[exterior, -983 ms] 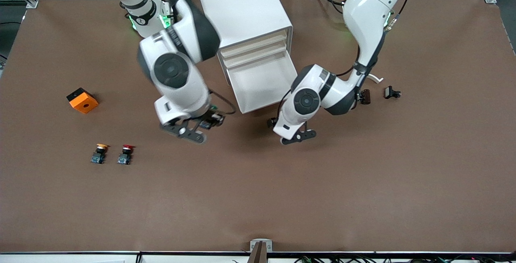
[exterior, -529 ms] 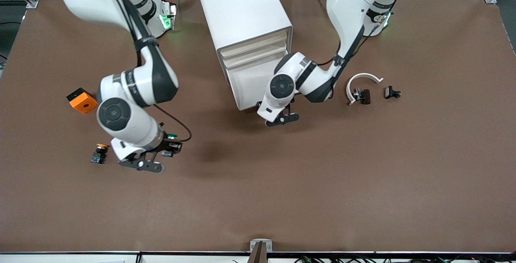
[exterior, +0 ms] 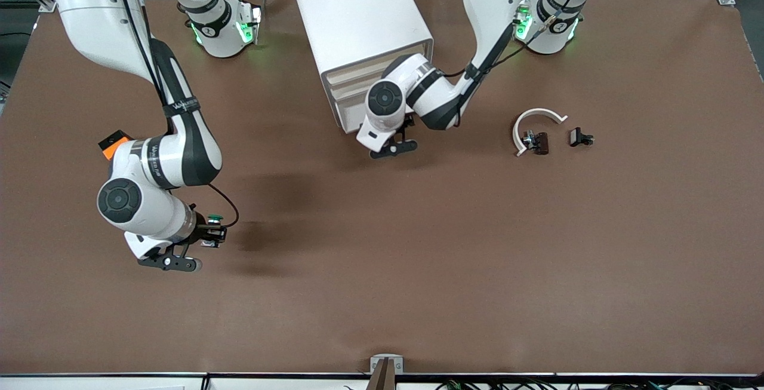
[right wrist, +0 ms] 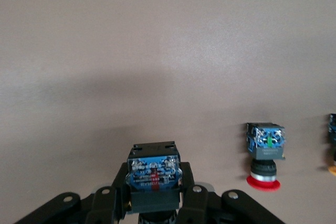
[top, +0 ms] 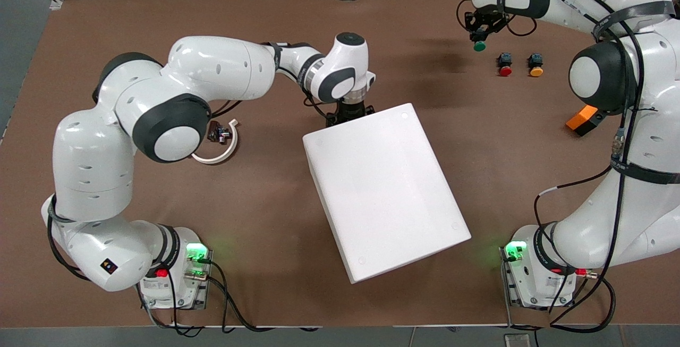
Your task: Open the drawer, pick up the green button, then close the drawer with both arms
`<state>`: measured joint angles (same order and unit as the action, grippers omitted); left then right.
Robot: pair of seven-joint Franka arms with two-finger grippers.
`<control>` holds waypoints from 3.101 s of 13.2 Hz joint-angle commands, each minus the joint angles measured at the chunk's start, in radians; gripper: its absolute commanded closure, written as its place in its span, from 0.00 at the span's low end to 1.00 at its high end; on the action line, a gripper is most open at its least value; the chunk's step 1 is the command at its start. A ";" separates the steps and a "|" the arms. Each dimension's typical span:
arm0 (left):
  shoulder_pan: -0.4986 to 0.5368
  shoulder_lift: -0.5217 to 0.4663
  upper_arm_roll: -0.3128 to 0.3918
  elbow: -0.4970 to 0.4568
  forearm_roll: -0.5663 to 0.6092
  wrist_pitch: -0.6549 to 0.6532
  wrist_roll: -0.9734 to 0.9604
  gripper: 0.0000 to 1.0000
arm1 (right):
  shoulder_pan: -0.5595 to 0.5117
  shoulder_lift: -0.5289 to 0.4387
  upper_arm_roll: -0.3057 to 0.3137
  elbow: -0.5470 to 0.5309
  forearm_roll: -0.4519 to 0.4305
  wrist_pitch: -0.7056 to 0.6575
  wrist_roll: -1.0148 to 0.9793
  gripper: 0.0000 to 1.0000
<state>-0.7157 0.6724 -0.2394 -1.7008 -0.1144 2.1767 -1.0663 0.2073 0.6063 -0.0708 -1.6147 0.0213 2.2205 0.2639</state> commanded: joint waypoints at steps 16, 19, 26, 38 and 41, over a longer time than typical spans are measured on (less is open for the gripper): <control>-0.010 -0.013 -0.087 -0.040 -0.016 -0.012 -0.092 0.00 | -0.045 0.041 0.022 -0.180 -0.014 0.240 0.008 1.00; 0.080 -0.033 -0.074 -0.008 0.001 -0.018 -0.084 0.00 | -0.039 0.038 0.022 -0.195 -0.014 0.235 0.011 1.00; 0.425 -0.193 -0.060 0.130 0.211 -0.227 -0.063 0.00 | -0.012 0.036 0.022 -0.202 -0.015 0.232 0.061 0.01; 0.780 -0.600 -0.061 0.125 0.164 -0.586 0.414 0.00 | -0.052 -0.175 0.023 0.051 -0.106 -0.338 -0.077 0.00; 0.739 -0.663 0.055 0.121 0.137 -0.658 0.590 0.00 | -0.083 -0.252 0.023 0.113 -0.093 -0.483 -0.153 0.00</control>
<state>0.0489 0.0635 -0.2532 -1.5501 0.0440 1.5469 -0.5765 0.1568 0.3902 -0.0609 -1.5259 -0.0643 1.8030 0.1550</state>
